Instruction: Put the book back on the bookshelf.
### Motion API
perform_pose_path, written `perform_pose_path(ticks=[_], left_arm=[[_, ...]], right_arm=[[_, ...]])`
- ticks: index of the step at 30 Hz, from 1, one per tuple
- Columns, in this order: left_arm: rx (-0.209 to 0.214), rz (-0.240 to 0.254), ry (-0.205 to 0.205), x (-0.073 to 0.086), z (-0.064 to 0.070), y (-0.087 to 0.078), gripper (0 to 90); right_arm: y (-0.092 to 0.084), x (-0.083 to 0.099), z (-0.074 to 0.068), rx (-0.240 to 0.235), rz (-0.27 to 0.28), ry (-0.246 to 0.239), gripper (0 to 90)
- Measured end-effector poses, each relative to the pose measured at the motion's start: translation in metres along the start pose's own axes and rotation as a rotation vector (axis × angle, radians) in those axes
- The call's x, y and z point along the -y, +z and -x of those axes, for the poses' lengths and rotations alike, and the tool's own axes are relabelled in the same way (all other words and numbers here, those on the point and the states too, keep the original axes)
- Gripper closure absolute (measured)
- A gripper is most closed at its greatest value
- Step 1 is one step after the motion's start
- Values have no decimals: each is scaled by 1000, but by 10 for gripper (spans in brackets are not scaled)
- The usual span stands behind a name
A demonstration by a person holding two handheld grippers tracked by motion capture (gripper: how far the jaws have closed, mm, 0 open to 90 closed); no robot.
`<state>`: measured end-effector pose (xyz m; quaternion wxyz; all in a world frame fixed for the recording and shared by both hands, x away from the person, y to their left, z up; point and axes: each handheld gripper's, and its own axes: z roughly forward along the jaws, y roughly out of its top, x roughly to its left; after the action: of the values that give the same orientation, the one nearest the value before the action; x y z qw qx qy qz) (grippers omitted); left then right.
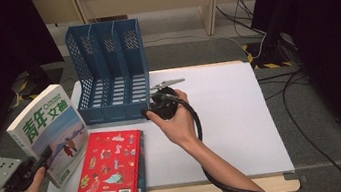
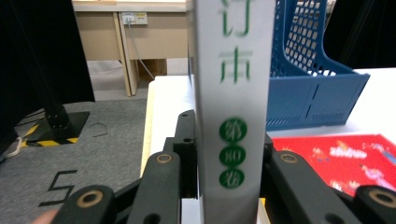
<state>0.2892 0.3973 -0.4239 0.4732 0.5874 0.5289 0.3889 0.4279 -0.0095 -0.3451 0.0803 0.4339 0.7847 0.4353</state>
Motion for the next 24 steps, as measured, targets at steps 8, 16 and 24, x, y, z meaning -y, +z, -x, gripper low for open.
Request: perform_pose_path(ticks=[8, 16, 24], left_arm=[[-20, 0, 11, 15, -3, -17, 712], [-26, 20, 16, 20, 3, -22, 713], [-28, 95, 9, 0, 4, -18, 646]], right_arm=[[-3, 40, 36, 47, -28, 83, 583], [-7, 55, 45, 59, -32, 119, 582], [-7, 60, 51, 67, -38, 137, 577]])
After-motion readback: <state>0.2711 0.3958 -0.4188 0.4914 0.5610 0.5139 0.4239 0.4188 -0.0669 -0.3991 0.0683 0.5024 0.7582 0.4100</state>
